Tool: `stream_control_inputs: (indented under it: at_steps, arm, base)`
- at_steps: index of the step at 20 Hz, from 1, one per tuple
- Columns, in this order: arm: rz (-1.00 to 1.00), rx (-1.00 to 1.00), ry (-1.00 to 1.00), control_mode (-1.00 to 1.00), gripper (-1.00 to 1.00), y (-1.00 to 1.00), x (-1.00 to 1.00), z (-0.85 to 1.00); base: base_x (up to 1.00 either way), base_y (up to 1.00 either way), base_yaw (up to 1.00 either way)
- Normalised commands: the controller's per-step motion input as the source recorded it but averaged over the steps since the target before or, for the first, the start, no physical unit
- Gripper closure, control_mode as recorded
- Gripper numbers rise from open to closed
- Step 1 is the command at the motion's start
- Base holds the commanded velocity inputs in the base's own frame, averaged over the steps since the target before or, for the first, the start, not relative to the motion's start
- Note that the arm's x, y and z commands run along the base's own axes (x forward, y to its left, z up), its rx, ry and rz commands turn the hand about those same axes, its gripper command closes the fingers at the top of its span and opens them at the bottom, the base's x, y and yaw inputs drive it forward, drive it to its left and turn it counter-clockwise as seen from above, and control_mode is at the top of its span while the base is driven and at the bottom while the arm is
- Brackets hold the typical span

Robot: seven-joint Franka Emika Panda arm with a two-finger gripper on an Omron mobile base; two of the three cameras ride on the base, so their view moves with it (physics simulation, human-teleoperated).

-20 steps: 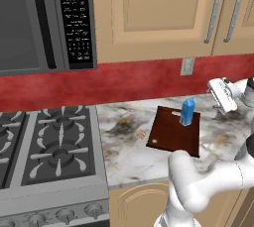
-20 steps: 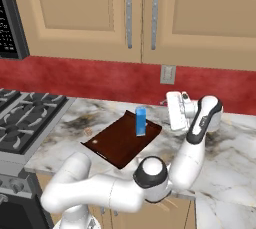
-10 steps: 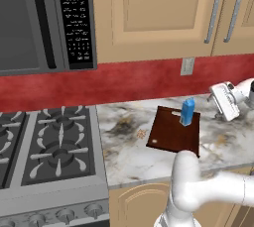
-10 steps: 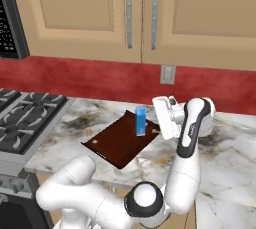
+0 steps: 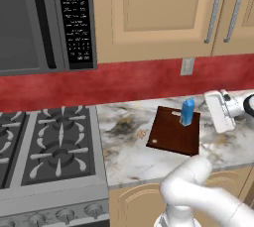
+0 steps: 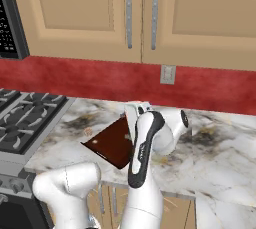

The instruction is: Take out the milk from the fridge and place it on the tray on the counter. Then take the sugar cube near the tray and place it in the tray.

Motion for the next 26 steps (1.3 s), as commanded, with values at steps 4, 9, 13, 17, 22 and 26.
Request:
stream_control_inputs:
  at_steps: [4, 9, 13, 17, 22, 26]
  arm:
    - [-0.27, -0.29, 0.00, -1.00, -1.00, 0.98, -0.14, 0.54]
    - [-0.18, -0.29, 0.13, -1.00, -1.00, 0.81, -0.02, 0.66]
    - [-0.18, -0.36, 0.22, -1.00, -1.00, 0.92, 0.06, 0.09]
    - [-0.32, -0.39, 0.06, -1.00, -1.00, 1.00, 0.00, 0.00]
    - [-0.43, -0.26, 0.00, -1.00, -1.00, 0.71, 0.00, -0.01]
    - [-0.48, -0.03, 0.00, -1.00, -1.00, 0.47, 0.04, -0.11]
  base:
    - [0.00, 0.00, 0.00]
    - [0.00, 0.00, 0.00]
    - [0.00, 0.00, 0.00]
    - [0.00, 0.00, 0.00]
    - [0.00, 0.00, 0.00]
    - [0.00, 0.00, 0.00]
